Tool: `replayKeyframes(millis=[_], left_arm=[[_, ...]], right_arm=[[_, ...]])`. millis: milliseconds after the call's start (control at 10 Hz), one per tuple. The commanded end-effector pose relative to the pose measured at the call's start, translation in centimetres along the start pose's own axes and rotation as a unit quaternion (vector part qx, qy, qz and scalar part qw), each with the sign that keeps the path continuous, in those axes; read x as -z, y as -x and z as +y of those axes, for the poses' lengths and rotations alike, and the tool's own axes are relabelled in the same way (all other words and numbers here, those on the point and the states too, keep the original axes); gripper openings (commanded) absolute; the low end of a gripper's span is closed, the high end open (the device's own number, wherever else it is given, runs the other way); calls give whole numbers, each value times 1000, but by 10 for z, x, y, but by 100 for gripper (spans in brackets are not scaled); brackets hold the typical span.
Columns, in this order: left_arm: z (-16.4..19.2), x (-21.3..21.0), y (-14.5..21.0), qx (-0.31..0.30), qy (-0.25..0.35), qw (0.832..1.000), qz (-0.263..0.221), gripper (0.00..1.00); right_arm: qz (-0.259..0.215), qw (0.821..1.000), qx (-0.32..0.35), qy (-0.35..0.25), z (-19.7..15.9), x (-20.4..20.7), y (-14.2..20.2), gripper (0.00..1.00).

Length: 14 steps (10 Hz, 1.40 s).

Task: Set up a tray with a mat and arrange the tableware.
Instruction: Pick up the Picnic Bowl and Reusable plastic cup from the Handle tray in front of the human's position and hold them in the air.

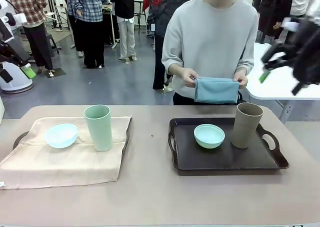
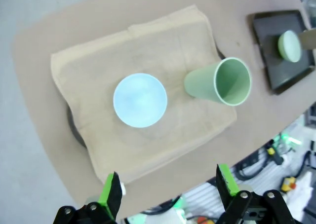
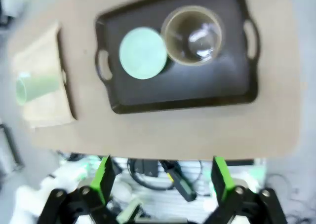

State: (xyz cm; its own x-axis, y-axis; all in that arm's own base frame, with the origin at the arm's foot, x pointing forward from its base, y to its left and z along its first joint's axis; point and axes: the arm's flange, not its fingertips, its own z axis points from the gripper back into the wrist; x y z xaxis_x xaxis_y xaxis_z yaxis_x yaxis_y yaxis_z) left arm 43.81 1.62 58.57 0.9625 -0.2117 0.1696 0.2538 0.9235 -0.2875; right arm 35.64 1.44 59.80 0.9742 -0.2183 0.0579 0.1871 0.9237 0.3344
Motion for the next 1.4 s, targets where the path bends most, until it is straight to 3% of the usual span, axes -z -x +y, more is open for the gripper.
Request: replayKeyframes(millis=[0, 400, 700, 800, 1000, 1300], left_arm=[[14, -12, -12, -20, 52, 998, -1, 100], [73, -31, 13, -107, 195, 974, -47, 100], [127, -43, 62, -190, 247, 946, -91, 100], [144, -43, 75, -210, 257, 938, -96, 100], [140, -46, 67, -194, 236, 949, -82, 100], [140, -46, 67, -194, 236, 949, -82, 100]], right_arm=[[-35, 995, 50, -80, -59, -17, 13, 100], [-72, 963, 109, -237, -167, -33, 48, 100], [-79, 939, 140, -303, -215, -28, 62, 100], [-78, 934, 150, -314, -222, -25, 65, 100], [-84, 940, 154, -294, -221, -31, 65, 100], [-84, 940, 154, -294, -221, -31, 65, 100]])
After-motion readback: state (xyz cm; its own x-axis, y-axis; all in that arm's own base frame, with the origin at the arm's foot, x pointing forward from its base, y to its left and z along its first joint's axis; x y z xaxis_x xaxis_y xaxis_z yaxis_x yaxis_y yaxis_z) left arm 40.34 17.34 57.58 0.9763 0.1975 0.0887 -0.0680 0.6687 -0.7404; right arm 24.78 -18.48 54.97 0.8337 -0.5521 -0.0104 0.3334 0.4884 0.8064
